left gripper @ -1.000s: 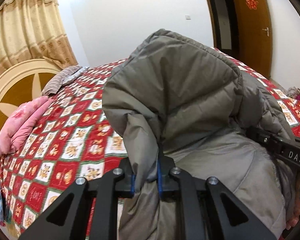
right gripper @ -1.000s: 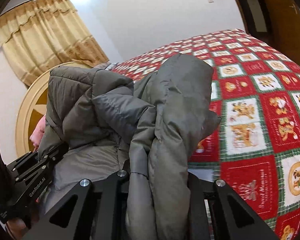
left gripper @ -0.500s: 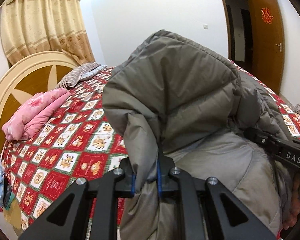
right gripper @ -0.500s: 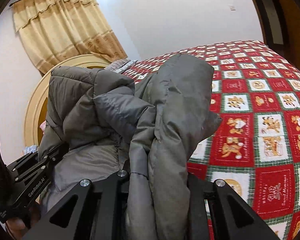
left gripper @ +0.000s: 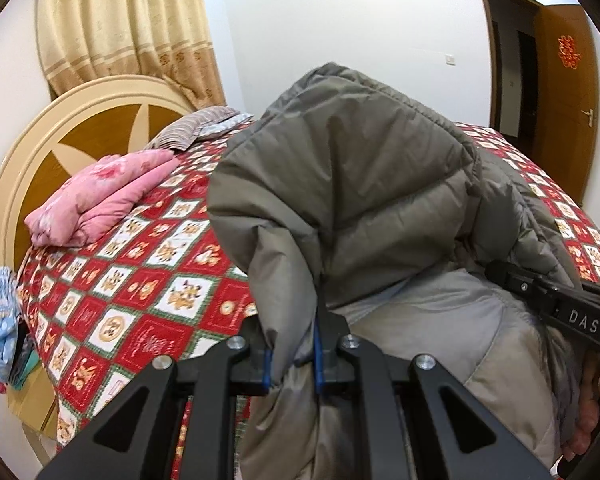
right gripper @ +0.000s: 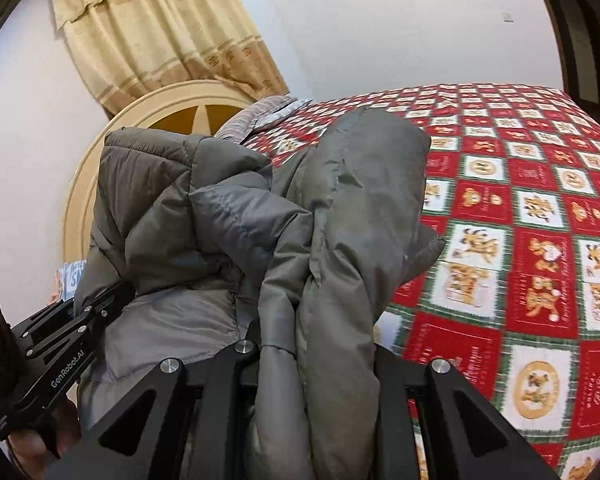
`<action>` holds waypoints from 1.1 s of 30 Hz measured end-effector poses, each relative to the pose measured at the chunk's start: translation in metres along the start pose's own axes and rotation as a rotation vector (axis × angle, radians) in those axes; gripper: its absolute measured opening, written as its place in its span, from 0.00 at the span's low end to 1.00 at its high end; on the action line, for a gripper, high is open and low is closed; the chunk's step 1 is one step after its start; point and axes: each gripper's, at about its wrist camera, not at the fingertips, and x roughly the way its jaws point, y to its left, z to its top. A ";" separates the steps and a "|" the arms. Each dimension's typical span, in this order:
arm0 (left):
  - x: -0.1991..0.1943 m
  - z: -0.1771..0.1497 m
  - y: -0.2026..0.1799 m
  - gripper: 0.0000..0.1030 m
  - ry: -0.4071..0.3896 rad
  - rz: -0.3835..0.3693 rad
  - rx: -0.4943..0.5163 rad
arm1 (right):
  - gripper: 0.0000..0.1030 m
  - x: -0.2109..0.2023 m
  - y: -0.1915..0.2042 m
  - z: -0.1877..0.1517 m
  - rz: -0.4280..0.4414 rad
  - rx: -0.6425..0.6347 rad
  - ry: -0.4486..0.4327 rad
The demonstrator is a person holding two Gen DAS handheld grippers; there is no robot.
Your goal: Fold large clothes
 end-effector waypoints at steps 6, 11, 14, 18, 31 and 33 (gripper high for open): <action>0.006 -0.007 0.023 0.15 0.018 0.023 -0.040 | 0.16 0.020 0.023 0.005 0.020 -0.043 0.031; 0.013 -0.010 0.037 0.15 0.029 0.039 -0.068 | 0.16 0.033 0.038 0.008 0.029 -0.071 0.047; 0.019 -0.012 0.045 0.15 0.039 0.047 -0.086 | 0.16 0.042 0.044 0.011 0.032 -0.082 0.057; 0.026 -0.016 0.053 0.15 0.052 0.060 -0.105 | 0.16 0.055 0.053 0.013 0.033 -0.107 0.070; 0.041 -0.031 0.079 0.15 0.100 0.095 -0.146 | 0.16 0.090 0.075 0.009 0.061 -0.140 0.131; 0.044 -0.032 0.082 0.15 0.104 0.098 -0.152 | 0.16 0.095 0.076 0.008 0.059 -0.143 0.141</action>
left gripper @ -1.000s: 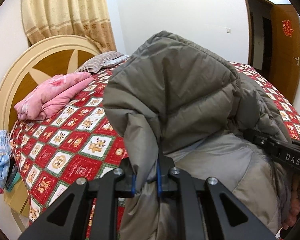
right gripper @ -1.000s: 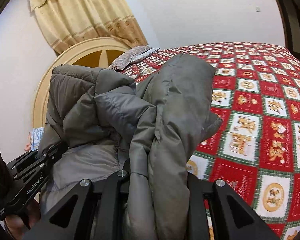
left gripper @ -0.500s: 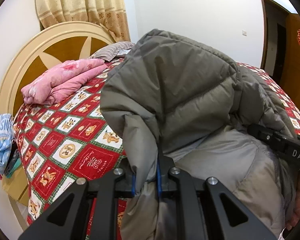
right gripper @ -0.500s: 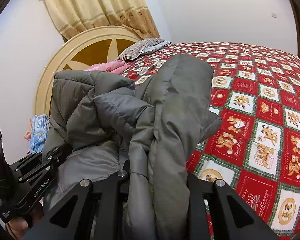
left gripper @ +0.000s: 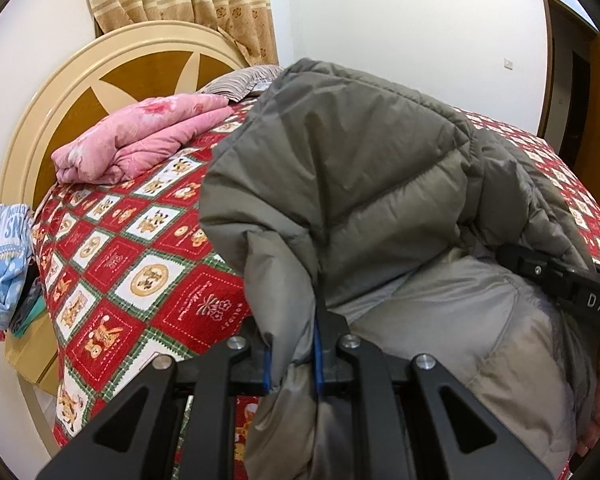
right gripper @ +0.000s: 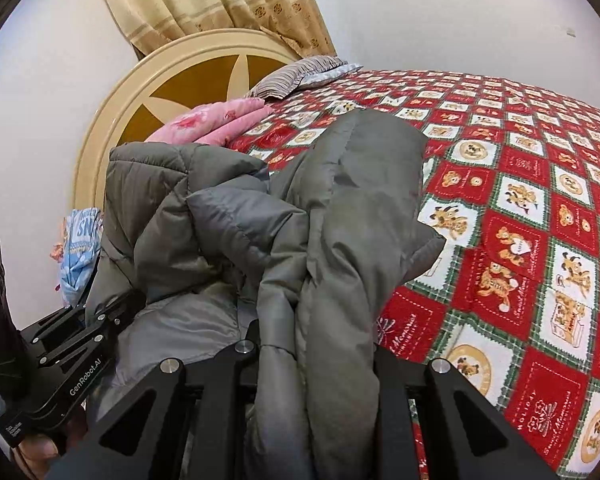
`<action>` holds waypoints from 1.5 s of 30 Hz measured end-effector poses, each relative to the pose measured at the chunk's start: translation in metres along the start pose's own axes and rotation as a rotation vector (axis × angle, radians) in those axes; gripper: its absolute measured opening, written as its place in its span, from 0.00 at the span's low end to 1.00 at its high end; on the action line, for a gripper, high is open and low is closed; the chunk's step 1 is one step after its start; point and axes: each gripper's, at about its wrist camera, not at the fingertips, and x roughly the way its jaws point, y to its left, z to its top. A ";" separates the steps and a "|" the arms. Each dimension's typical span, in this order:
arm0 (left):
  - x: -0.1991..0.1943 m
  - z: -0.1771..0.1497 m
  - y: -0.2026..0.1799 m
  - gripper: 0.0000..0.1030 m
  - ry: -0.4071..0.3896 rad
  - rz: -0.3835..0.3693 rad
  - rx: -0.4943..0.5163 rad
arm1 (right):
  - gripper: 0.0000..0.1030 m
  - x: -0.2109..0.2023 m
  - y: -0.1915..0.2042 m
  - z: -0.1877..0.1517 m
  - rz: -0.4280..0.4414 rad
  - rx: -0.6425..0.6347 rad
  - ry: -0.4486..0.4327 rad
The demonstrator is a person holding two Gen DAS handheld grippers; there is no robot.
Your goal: Fold large clothes
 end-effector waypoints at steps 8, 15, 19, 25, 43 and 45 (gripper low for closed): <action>0.010 -0.005 0.002 0.19 0.018 0.003 0.006 | 0.16 0.013 -0.002 -0.005 -0.007 0.004 0.030; 0.016 -0.007 0.000 0.32 0.028 0.015 0.018 | 0.17 0.022 -0.011 -0.009 -0.017 0.020 0.051; 0.018 -0.008 0.000 0.35 0.030 0.019 0.018 | 0.18 0.025 -0.016 -0.012 -0.013 0.036 0.059; 0.022 -0.010 -0.001 0.47 0.031 0.028 0.019 | 0.23 0.029 -0.024 -0.018 -0.010 0.055 0.071; 0.032 -0.012 -0.007 0.72 0.036 0.075 0.037 | 0.36 0.038 -0.041 -0.028 -0.024 0.089 0.100; 0.032 -0.013 -0.006 0.76 0.038 0.080 0.029 | 0.40 0.039 -0.041 -0.029 -0.032 0.087 0.101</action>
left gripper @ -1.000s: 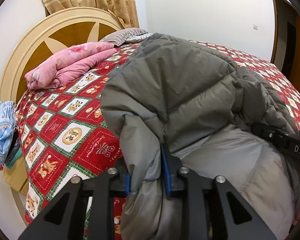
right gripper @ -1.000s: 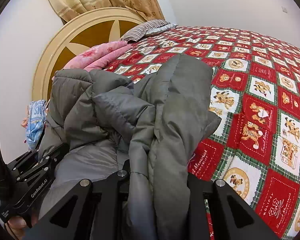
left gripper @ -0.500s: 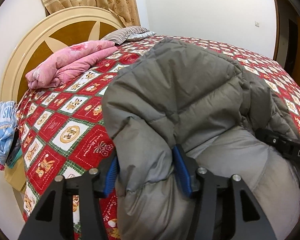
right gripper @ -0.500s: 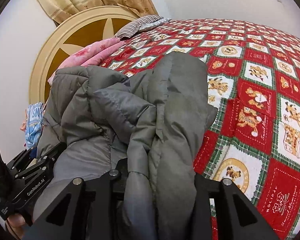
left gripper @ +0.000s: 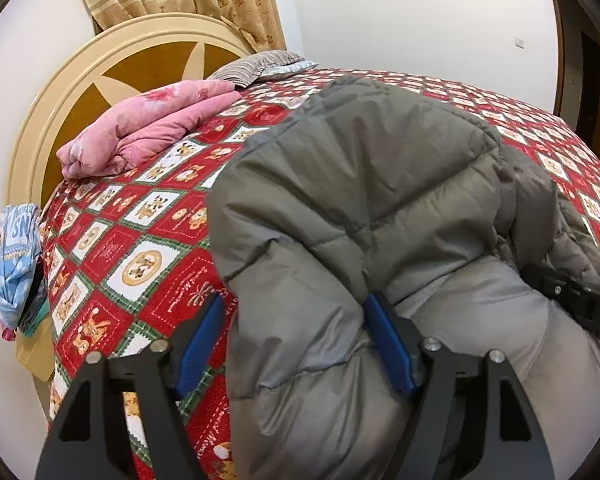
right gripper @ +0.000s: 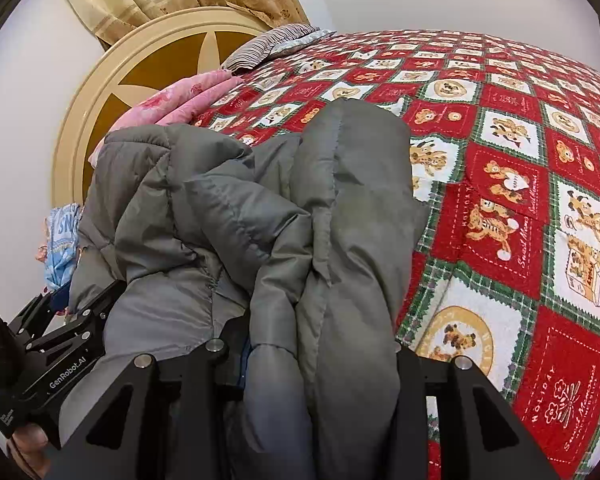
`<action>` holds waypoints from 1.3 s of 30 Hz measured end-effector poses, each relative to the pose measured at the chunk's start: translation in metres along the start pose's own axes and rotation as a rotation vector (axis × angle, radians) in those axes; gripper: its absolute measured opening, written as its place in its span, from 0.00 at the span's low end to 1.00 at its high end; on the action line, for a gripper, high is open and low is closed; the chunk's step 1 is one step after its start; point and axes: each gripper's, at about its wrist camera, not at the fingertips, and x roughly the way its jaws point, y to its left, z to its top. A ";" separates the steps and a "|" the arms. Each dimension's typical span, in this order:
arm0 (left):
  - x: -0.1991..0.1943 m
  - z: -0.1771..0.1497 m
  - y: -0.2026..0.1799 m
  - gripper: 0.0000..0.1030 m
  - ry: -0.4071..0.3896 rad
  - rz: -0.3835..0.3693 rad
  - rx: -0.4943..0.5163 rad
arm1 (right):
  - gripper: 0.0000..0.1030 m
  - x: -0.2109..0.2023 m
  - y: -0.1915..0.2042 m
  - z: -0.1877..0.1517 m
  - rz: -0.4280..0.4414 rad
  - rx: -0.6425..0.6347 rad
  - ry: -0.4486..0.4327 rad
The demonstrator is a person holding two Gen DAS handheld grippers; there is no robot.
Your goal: Fold large clothes
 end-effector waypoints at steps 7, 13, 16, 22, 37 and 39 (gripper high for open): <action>0.001 0.000 0.001 0.83 0.005 0.006 -0.008 | 0.46 0.004 -0.002 -0.001 -0.014 0.008 0.006; 0.002 0.000 0.002 0.86 0.008 0.011 -0.014 | 0.51 0.005 -0.003 -0.001 -0.025 0.013 0.005; 0.001 0.000 0.002 0.89 0.010 0.022 -0.013 | 0.53 0.006 -0.004 -0.001 -0.034 0.011 0.011; -0.009 0.001 0.006 0.94 0.002 0.022 -0.008 | 0.54 -0.003 0.003 0.001 -0.072 -0.012 -0.005; -0.123 -0.009 0.039 0.99 -0.176 -0.011 -0.016 | 0.54 -0.112 0.049 -0.026 -0.108 -0.061 -0.154; -0.139 -0.009 0.043 1.00 -0.212 -0.014 -0.013 | 0.54 -0.136 0.058 -0.036 -0.101 -0.068 -0.196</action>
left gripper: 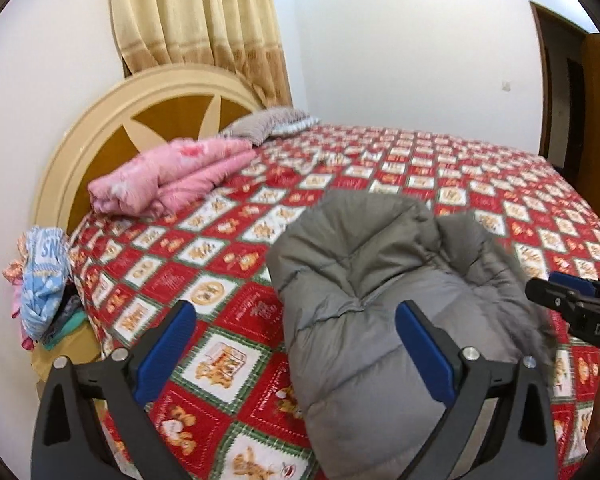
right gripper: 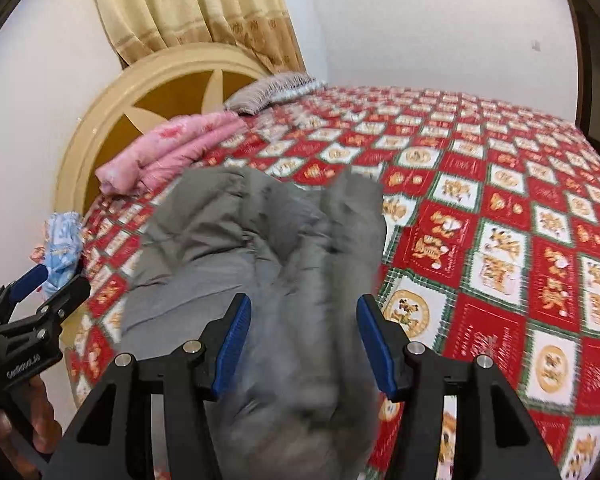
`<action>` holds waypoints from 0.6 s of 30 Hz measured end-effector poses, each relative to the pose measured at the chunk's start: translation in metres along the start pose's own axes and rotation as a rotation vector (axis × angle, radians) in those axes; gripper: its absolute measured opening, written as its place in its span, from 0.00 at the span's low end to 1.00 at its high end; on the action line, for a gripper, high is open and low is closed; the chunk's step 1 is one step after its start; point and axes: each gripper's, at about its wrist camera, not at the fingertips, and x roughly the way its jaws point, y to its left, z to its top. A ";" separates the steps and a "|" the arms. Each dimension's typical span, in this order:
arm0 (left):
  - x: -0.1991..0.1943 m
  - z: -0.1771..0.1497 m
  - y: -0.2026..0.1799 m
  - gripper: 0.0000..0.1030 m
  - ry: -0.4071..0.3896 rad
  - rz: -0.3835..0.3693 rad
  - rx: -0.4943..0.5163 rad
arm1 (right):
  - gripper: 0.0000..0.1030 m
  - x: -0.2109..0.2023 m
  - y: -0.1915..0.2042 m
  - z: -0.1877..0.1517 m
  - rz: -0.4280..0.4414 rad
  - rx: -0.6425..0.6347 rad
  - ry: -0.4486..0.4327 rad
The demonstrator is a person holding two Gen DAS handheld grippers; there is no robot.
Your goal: Fold large clothes
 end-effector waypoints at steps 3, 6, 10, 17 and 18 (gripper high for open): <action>-0.016 0.007 0.005 1.00 -0.044 -0.005 -0.006 | 0.55 -0.031 0.011 -0.004 -0.003 -0.010 -0.059; -0.026 0.014 0.009 1.00 -0.068 -0.028 -0.028 | 0.57 -0.051 0.020 -0.004 0.002 -0.023 -0.094; -0.036 0.016 0.006 1.00 -0.095 -0.044 -0.023 | 0.58 -0.070 0.034 -0.002 -0.007 -0.056 -0.128; -0.044 0.018 0.012 1.00 -0.114 -0.056 -0.041 | 0.58 -0.083 0.046 -0.004 -0.006 -0.079 -0.140; -0.045 0.019 0.012 1.00 -0.115 -0.055 -0.043 | 0.58 -0.083 0.046 -0.004 -0.005 -0.079 -0.140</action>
